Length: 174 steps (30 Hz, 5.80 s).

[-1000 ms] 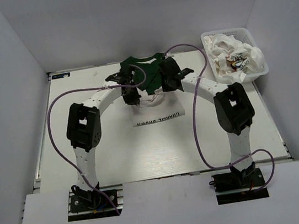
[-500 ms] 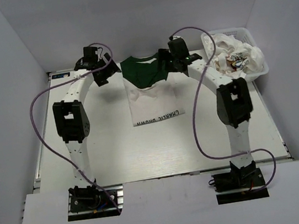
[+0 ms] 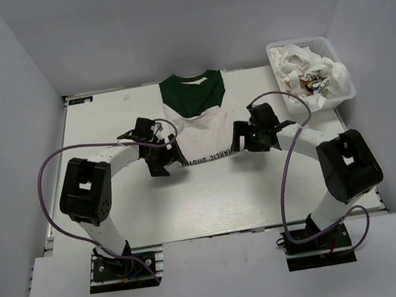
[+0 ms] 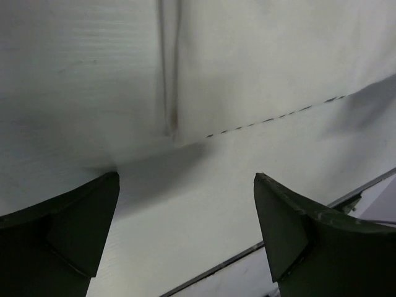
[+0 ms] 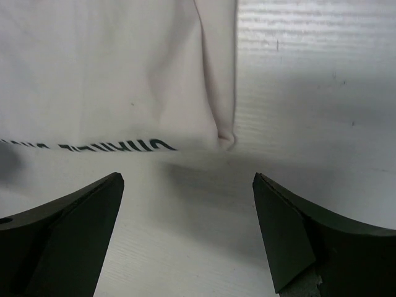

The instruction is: Fold and stack the t-shirts

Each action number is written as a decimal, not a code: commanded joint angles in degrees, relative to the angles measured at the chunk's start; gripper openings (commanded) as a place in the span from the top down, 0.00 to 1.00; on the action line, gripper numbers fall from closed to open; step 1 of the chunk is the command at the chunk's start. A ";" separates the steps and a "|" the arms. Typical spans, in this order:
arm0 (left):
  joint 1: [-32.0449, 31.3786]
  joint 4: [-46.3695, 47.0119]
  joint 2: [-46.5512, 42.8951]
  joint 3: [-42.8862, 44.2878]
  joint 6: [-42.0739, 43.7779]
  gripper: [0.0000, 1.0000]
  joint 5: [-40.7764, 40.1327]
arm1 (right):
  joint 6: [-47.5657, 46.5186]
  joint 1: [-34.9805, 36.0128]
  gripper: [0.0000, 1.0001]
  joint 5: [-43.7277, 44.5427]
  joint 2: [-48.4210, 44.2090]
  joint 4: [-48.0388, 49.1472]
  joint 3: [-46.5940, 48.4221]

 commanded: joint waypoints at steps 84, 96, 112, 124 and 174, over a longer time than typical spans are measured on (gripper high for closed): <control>-7.89 -10.29 -28.50 0.66 0.77 1.00 0.57 | -0.12 -3.14 1.00 -16.47 -33.72 -11.00 -3.41; -6.75 -12.31 -18.31 16.82 -1.78 1.00 -17.36 | 1.90 -3.67 1.00 -12.34 -19.65 -5.72 8.81; -0.08 -12.75 2.08 35.56 -0.73 1.00 -20.18 | 0.49 -6.92 1.00 -12.51 3.37 -7.56 30.26; 4.50 -10.82 21.15 51.11 2.43 1.00 -8.50 | 0.50 -8.59 1.00 -14.27 23.83 -8.71 47.30; 2.04 -13.54 21.96 40.74 10.96 0.01 -10.86 | 1.74 -6.66 0.09 -12.25 25.55 7.90 32.91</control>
